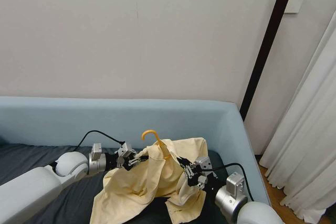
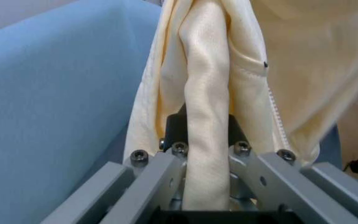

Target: Pick up the clothes from the sofa and hang them on the clothes hanger.

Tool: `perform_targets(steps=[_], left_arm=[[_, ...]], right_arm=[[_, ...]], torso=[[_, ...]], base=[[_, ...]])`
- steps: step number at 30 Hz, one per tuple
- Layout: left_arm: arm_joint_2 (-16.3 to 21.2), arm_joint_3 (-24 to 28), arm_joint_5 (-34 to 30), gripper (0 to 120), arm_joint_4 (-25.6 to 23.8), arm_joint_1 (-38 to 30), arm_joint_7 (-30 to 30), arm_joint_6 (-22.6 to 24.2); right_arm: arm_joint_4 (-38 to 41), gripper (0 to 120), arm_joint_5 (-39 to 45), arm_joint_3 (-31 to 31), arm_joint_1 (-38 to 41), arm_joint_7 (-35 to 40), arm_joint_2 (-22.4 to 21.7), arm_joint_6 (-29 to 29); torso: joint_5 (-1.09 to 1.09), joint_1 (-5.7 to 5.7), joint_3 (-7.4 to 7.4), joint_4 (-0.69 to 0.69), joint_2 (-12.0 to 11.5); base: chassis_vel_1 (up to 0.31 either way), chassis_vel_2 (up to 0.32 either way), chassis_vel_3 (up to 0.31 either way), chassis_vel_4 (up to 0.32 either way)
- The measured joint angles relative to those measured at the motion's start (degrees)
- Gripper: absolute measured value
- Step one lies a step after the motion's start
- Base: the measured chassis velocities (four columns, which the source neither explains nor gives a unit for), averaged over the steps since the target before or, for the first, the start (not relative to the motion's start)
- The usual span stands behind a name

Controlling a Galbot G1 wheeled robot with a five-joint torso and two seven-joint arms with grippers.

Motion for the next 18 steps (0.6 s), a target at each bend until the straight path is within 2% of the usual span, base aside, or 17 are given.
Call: perform_targets(steps=[4, 5, 8, 9, 11, 12, 15, 16, 18], left_arm=[[0.47, 0.02, 0.12, 2, 0.81, -1.40, 0.27, -0.21], [0.47, 0.02, 0.12, 2, 0.81, -1.40, 0.27, -0.21], [0.86, 0.02, 0.60, 2, 1.15, -2.62, 0.82, -0.53], [0.97, 0.01, 0.69, 2, 1.24, -2.91, 1.07, -0.67], [1.16, -0.01, 0.82, 2, 1.31, -3.24, 1.35, -0.85], [1.55, -0.03, 1.25, 2, 1.44, -3.83, 1.95, -1.26], [1.92, 0.04, 5.04, 2, 2.92, -6.24, 4.87, -4.37], [1.92, 0.04, 5.04, 2, 2.92, -6.24, 4.87, -4.37], [1.73, 0.36, 8.83, 2, 4.20, -8.38, 8.55, -8.53]], right_arm=[[2.26, 38, -1.66, -0.05, -1.33, -3.47, -1.34, 1.78], [2.26, 38, -1.66, -0.05, -1.33, -3.47, -1.34, 1.78], [2.88, 48, -3.18, 0.03, -1.94, -4.58, -1.61, 2.67], [2.91, 55, -3.55, 0.15, -2.00, -4.68, -1.71, 2.86], [2.90, 58, -3.87, 0.33, -2.01, -4.73, -1.84, 3.06], [2.75, 65, -4.21, 0.86, -1.98, -4.77, -2.15, 3.32], [2.55, 77, -4.33, 3.83, -1.90, -4.86, -4.85, 3.58], [2.55, 77, -4.33, 3.83, -1.90, -4.86, -4.85, 3.58], [2.56, 86, -4.12, 5.54, -0.85, -5.48, -9.35, 3.69]], torso=[[-0.01, 0.00, 0.00, -0.01, 0.00], [-0.01, 0.00, 0.00, -0.01, 0.00], [0.00, -0.01, 0.00, 0.00, 0.00], [0.00, 0.00, 0.00, 0.00, 0.00], [0.00, 0.00, 0.00, 0.00, 0.00], [0.00, -0.01, 0.00, 0.00, 0.00], [0.01, 0.00, 0.00, 0.01, 0.00], [0.01, 0.00, 0.00, 0.01, 0.00], [0.01, 0.00, 0.00, -0.01, 0.00]], base=[[0.000, 0.000, 0.000, 0.000], [0.000, 0.000, 0.000, 0.000], [0.000, 0.000, 0.000, 0.000], [0.000, 0.000, 0.000, 0.000], [0.000, 0.000, 0.000, 0.000], [0.000, 0.000, 0.000, 0.000], [0.000, 0.000, 0.000, 0.000], [0.000, 0.000, 0.000, 0.000], [0.000, 0.000, 0.000, 0.000]])
